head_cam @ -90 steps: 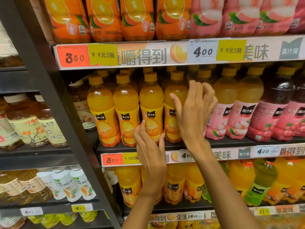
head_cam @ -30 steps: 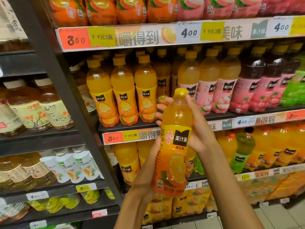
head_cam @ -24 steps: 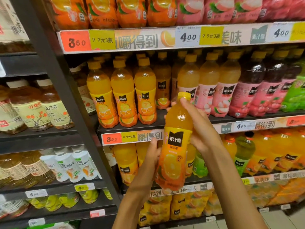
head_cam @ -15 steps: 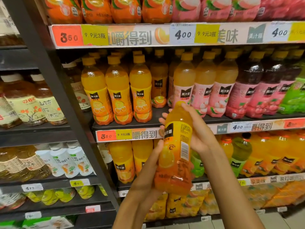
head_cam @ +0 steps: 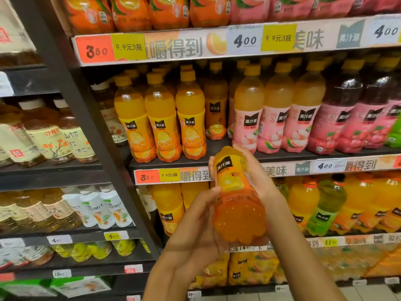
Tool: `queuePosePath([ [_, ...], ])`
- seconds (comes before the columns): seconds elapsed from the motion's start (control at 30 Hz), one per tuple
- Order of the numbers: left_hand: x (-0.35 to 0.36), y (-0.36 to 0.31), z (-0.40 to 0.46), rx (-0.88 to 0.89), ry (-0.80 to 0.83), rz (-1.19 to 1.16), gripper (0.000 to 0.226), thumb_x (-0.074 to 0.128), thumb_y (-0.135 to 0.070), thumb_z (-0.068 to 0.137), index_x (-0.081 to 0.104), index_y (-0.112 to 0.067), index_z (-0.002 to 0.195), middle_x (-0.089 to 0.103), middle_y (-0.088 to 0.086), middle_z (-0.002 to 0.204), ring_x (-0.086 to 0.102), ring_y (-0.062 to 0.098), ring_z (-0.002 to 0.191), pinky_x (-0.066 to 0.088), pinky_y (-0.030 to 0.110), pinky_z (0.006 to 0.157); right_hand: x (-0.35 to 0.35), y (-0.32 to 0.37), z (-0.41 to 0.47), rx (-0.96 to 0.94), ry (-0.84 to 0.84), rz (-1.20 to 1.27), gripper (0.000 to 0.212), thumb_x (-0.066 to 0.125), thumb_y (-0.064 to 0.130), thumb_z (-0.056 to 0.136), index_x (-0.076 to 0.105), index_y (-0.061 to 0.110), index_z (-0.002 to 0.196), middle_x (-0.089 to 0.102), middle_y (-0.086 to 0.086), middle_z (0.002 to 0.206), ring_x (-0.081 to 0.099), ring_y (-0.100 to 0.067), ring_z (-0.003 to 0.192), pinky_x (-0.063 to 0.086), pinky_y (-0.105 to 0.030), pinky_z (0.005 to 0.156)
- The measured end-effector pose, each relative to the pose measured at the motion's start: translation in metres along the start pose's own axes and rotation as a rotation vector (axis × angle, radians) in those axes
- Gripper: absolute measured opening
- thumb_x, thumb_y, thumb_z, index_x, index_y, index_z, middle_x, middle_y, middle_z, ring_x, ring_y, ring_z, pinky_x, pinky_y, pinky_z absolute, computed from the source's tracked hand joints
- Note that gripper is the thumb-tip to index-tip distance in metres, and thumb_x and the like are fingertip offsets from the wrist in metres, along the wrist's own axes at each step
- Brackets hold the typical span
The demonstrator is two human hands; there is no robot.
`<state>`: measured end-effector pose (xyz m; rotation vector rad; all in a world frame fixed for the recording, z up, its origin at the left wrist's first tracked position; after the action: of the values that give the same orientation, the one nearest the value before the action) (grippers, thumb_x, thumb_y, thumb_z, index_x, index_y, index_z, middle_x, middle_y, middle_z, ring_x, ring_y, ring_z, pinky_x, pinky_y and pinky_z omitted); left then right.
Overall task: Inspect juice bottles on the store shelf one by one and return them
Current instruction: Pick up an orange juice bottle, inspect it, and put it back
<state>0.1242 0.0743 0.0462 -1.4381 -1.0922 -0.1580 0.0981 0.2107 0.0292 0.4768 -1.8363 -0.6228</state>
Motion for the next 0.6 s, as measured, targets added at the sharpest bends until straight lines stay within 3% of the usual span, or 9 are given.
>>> queuePosePath([
  [0.07, -0.002, 0.002, 0.002, -0.012, 0.022, 0.076, 0.074, 0.074, -0.044, 0.069, 0.054, -0.007, 0.130, 0.057, 0.028, 0.126, 0.052, 0.044, 0.116, 0.040, 0.053, 0.098, 0.005, 0.004, -0.001, 0.019, 0.048, 0.083, 0.040, 0.061, 0.039, 0.090, 0.067, -0.001, 0.091, 0.065, -0.015, 0.089, 0.067, -0.024, 0.075, 0.060, -0.033, 0.064],
  [0.13, -0.009, 0.005, 0.003, 0.017, 0.010, 0.190, 0.079, 0.080, -0.050, 0.060, 0.058, -0.009, 0.124, 0.065, 0.025, 0.115, 0.062, 0.040, 0.103, 0.050, 0.049, 0.087, 0.007, 0.015, 0.003, -0.050, 0.039, -0.003, 0.045, 0.064, 0.040, 0.087, 0.066, -0.001, 0.105, 0.066, -0.019, 0.101, 0.067, -0.029, 0.090, 0.059, -0.040, 0.077],
  [0.23, -0.019, 0.006, 0.013, 0.096, -0.023, 0.372, 0.055, 0.074, -0.047, 0.064, 0.063, -0.019, 0.110, 0.073, 0.012, 0.102, 0.070, 0.028, 0.093, 0.059, 0.038, 0.074, 0.007, 0.027, 0.005, -0.137, 0.064, -0.167, 0.060, 0.069, 0.043, 0.077, 0.059, 0.009, 0.125, 0.066, -0.019, 0.106, 0.060, -0.038, 0.114, 0.051, -0.050, 0.093],
  [0.3, -0.020, 0.006, 0.018, 0.166, -0.020, 0.483, 0.055, 0.069, -0.049, 0.062, 0.062, -0.025, 0.110, 0.074, 0.002, 0.101, 0.071, 0.020, 0.093, 0.058, 0.031, 0.072, 0.013, 0.032, 0.001, -0.201, 0.121, -0.311, 0.049, 0.069, 0.044, 0.075, 0.066, 0.017, 0.116, 0.070, -0.014, 0.101, 0.061, -0.036, 0.114, 0.053, -0.047, 0.090],
  [0.37, -0.023, 0.006, 0.024, 0.199, -0.029, 0.557, 0.051, 0.073, -0.048, 0.070, 0.058, -0.030, 0.115, 0.073, -0.004, 0.103, 0.070, 0.017, 0.096, 0.058, 0.031, 0.074, 0.019, 0.036, -0.006, -0.295, 0.117, -0.442, 0.033, 0.069, 0.042, 0.075, 0.073, 0.020, 0.100, 0.073, -0.014, 0.099, 0.069, -0.028, 0.099, 0.058, -0.038, 0.076],
  [0.47, -0.023, 0.004, 0.030, 0.269, -0.016, 0.663, 0.052, 0.077, -0.051, 0.069, 0.055, -0.034, 0.113, 0.072, -0.009, 0.099, 0.070, 0.011, 0.092, 0.056, 0.023, 0.067, 0.026, 0.039, -0.015, -0.458, 0.123, -0.532, 0.035, 0.070, 0.037, 0.081, 0.066, 0.015, 0.108, 0.072, -0.011, 0.099, 0.071, -0.019, 0.087, 0.057, -0.028, 0.069],
  [0.6, -0.029, -0.002, 0.037, 0.424, -0.005, 0.743, 0.055, 0.073, -0.045, 0.060, 0.056, -0.031, 0.110, 0.071, -0.008, 0.098, 0.069, 0.008, 0.088, 0.054, 0.017, 0.070, 0.028, 0.041, -0.022, -0.627, 0.186, -0.591, 0.036, 0.066, 0.029, 0.083, 0.059, 0.022, 0.118, 0.072, -0.004, 0.107, 0.070, -0.018, 0.098, 0.055, -0.026, 0.073],
])
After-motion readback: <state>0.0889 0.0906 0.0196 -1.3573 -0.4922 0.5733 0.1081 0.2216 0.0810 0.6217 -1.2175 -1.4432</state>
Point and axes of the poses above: each hand's wrist, its own z-axis towards the middle knuckle, its own x-axis out of the palm, y = z × x, the point moved 3 cm from there along z, towards the middle knuckle
